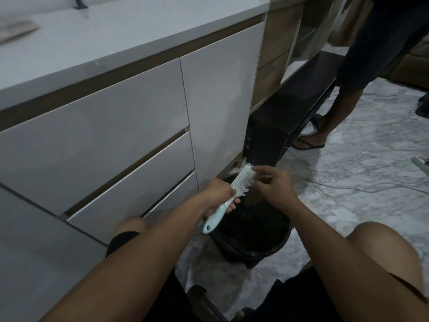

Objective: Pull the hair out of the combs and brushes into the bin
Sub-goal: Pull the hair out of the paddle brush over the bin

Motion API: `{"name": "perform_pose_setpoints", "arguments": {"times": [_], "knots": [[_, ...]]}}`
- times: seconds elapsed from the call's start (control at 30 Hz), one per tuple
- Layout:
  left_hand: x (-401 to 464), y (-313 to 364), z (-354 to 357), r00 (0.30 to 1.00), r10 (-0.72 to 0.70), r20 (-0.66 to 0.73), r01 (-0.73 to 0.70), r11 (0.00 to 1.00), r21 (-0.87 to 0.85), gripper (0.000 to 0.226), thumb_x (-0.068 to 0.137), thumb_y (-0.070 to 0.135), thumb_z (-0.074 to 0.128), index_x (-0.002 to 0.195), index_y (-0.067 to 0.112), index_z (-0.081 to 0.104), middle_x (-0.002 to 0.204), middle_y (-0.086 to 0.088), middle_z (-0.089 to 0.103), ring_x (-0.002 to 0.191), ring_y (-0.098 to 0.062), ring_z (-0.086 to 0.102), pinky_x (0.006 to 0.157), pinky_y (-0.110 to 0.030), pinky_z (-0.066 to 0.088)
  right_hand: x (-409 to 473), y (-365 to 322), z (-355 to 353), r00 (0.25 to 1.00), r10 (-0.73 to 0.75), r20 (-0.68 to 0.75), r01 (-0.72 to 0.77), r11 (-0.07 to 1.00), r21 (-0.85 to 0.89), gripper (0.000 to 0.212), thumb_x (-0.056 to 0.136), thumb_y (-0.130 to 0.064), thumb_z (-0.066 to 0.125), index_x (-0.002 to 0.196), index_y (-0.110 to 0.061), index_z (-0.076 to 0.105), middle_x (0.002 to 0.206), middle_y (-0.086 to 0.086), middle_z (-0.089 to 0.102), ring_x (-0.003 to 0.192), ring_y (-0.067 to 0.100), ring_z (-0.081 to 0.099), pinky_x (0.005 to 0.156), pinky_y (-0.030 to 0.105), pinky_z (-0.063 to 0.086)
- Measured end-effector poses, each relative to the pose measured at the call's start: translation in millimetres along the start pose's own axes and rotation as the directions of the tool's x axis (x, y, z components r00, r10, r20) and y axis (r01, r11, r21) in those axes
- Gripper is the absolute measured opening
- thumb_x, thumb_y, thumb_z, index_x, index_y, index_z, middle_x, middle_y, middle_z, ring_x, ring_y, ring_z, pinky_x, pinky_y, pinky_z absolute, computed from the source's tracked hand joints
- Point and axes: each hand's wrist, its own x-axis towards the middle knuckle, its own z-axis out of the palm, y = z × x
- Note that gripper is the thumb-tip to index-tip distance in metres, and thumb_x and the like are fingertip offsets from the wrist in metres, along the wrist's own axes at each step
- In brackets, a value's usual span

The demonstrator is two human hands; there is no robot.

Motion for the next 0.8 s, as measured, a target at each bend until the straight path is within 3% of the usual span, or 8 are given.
{"name": "perform_pose_setpoints", "arguments": {"times": [0.13, 0.27, 0.43, 0.6, 0.8], "knots": [[-1.2, 0.0, -1.3, 1.0, -0.001, 0.02, 0.0, 0.999, 0.037, 0.019, 0.099, 0.005, 0.044, 0.107, -0.004, 0.059, 0.074, -0.012, 0.063, 0.05, -0.016, 0.052, 0.036, -0.021, 0.043, 0.5, 4.6, 1.4, 0.999, 0.001, -0.05, -0.004, 0.998, -0.066, 0.013, 0.078, -0.013, 0.076, 0.091, -0.012, 0.077, 0.089, 0.002, 0.075, 0.081, 0.011, 0.069, 0.08, 0.026, 0.054], [0.8, -2.8, -5.1, 1.0, 0.007, 0.014, -0.008, 0.995, 0.099, 0.028, 0.098, 0.006, 0.047, 0.118, -0.01, 0.058, 0.076, -0.012, 0.065, 0.051, -0.015, 0.054, 0.038, -0.021, 0.043, 2.3, 7.4, -1.0, 0.996, 0.027, -0.086, -0.042, 0.982, -0.186, 0.01, 0.082, -0.011, 0.069, 0.089, -0.011, 0.076, 0.086, 0.004, 0.075, 0.078, 0.013, 0.065, 0.078, 0.028, 0.053], [5.2, -5.0, -3.7, 1.0, 0.009, -0.026, -0.005, 0.988, 0.152, 0.032, 0.097, 0.004, 0.045, 0.123, -0.013, 0.054, 0.073, -0.012, 0.062, 0.05, -0.016, 0.053, 0.037, -0.022, 0.042, 5.3, 9.1, -0.5, 0.982, 0.121, -0.146, -0.148, 0.969, -0.196, 0.013, 0.082, -0.003, 0.063, 0.083, -0.01, 0.074, 0.083, 0.008, 0.072, 0.081, 0.021, 0.065, 0.076, 0.032, 0.052], [8.7, -13.7, -7.5, 0.997, -0.018, -0.068, 0.031, 0.982, 0.188, 0.036, 0.097, 0.0, 0.037, 0.128, -0.011, 0.051, 0.07, -0.011, 0.056, 0.052, -0.015, 0.048, 0.033, -0.017, 0.039, 11.2, 18.4, -9.6, 0.961, 0.183, -0.207, -0.218, 0.963, -0.16, 0.017, 0.079, -0.001, 0.06, 0.08, -0.012, 0.073, 0.081, 0.006, 0.071, 0.081, 0.021, 0.064, 0.071, 0.025, 0.043], [12.5, -17.0, -7.7, 1.0, -0.013, -0.025, 0.018, 0.979, 0.201, 0.035, 0.096, 0.003, 0.043, 0.126, -0.013, 0.053, 0.073, -0.011, 0.059, 0.051, -0.014, 0.051, 0.038, -0.02, 0.043, 8.4, 23.1, -6.8, 0.966, 0.18, -0.186, -0.205, 0.971, -0.123, 0.014, 0.081, -0.004, 0.064, 0.081, -0.015, 0.072, 0.079, 0.001, 0.068, 0.081, 0.02, 0.065, 0.072, 0.025, 0.045]]}}
